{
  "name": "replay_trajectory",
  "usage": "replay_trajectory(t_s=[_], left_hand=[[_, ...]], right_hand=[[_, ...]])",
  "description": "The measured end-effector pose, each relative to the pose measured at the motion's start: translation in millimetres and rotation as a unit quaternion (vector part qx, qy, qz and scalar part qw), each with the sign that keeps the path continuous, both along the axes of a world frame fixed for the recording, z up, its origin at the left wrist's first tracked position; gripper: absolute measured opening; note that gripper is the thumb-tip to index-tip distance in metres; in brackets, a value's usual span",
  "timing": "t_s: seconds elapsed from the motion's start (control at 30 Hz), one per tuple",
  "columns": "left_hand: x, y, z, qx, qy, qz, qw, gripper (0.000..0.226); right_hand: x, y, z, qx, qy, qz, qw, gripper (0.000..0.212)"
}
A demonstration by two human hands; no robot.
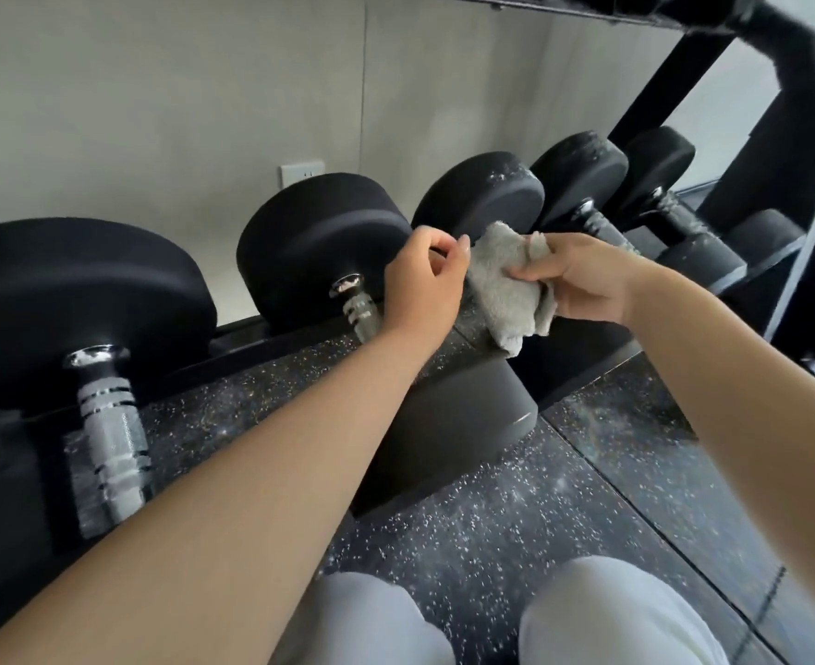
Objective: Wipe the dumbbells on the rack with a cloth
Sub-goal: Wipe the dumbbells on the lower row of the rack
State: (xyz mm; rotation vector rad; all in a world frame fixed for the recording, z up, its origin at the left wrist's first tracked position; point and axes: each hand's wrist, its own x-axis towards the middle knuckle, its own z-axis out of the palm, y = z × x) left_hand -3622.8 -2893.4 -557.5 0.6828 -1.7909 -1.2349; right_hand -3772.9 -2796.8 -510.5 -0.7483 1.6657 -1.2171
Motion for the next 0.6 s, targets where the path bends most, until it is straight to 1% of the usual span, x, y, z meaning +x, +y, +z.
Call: replay_trajectory(t_s=[0.1, 0.17, 0.23, 0.33, 0.37, 0.43, 0.5, 0.6], left_hand=[[-23.0, -10.2, -1.3, 0.025, -0.022, -0.002, 0.999, 0.017], [-38.0, -12.4, -0.2, 0.08, -0.053, -0.013, 0.995, 0.018], [-52.1, -12.1, 1.5, 0.124, -0.095, -0.035, 0.987, 0.019], [-73.9, -13.6, 1.5, 0.052, -0.174, -0.071, 0.981, 0.017], [-81.0, -13.9, 2.5, 0.041, -0.184, -0.073, 0.979, 0.016], [-96.9, -14.4, 5.0, 0.055, -0.186, -0.055, 0.979, 0.016], [-115.3, -10.4, 7.0, 0.12, -0.179, -0.008, 0.977, 0.018], [-144.2, 0.9, -0.1, 0.264, -0.117, 0.083, 0.954, 0.024]], right_hand=[[-22.2, 1.5, 10.1, -0.022, 0.074, -0.031, 0.997, 0.03], [-42.8, 2.3, 18.9, -0.025, 0.127, -0.045, 0.991, 0.033], [-68.6, 1.8, 24.3, -0.04, 0.157, -0.044, 0.986, 0.033], [-108.9, -4.7, 25.8, -0.053, 0.2, -0.037, 0.978, 0.032], [-121.1, -7.3, 24.1, -0.056, 0.214, -0.034, 0.975, 0.031], [-141.9, -11.8, 17.7, -0.069, 0.215, -0.018, 0.974, 0.03], [-156.1, -15.5, 7.3, -0.083, 0.184, 0.015, 0.979, 0.028], [-164.8, -21.3, -8.2, -0.091, 0.145, 0.07, 0.983, 0.025]])
